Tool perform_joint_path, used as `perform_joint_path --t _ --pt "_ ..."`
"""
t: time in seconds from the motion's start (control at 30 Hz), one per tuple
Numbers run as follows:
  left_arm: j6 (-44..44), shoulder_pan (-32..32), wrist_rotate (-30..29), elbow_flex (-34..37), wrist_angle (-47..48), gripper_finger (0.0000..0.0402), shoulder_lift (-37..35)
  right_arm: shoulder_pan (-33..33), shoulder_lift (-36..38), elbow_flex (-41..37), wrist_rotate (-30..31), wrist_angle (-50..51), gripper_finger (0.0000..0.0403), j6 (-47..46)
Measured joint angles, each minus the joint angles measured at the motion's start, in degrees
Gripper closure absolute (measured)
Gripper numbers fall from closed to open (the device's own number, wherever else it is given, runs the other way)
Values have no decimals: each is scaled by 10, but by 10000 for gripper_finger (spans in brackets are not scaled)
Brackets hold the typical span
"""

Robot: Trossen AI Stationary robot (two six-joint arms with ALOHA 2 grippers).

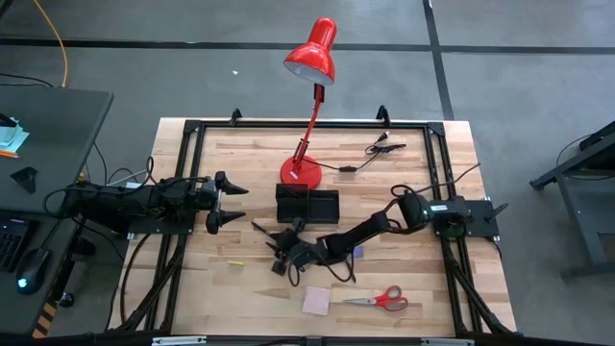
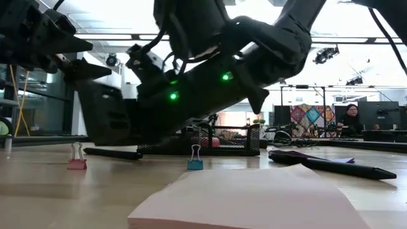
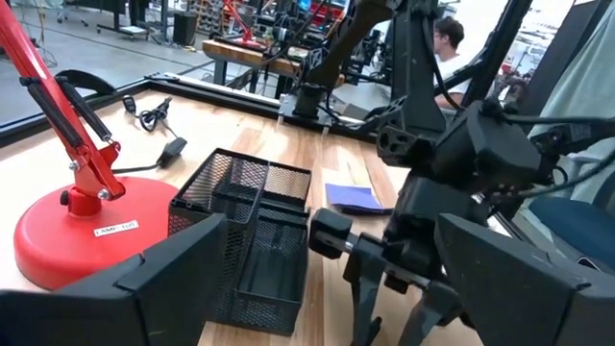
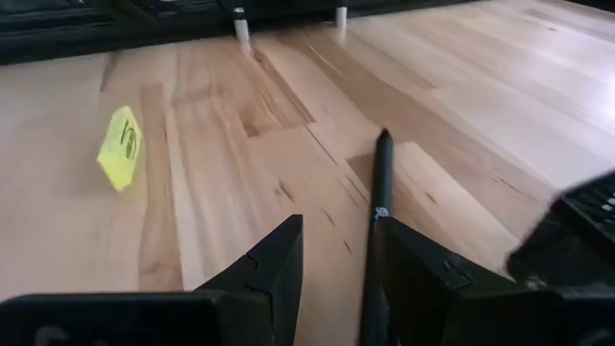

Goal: Pick and place office supplies into organizer
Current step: Put the black pen into the black desk organizer

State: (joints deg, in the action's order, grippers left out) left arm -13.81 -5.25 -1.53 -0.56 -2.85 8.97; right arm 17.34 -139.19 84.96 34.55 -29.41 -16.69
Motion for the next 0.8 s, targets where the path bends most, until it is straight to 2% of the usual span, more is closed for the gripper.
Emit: perform_joint_path --t 0.43,0.6,0.8 --pt "0 0 0 0 0 43 0 1 -7 8 50 40 279 -38" --pt "0 0 0 0 0 43 0 1 -7 7 89 48 279 -14" --pt "0 0 0 0 0 43 0 0 -7 7 87 50 279 17"
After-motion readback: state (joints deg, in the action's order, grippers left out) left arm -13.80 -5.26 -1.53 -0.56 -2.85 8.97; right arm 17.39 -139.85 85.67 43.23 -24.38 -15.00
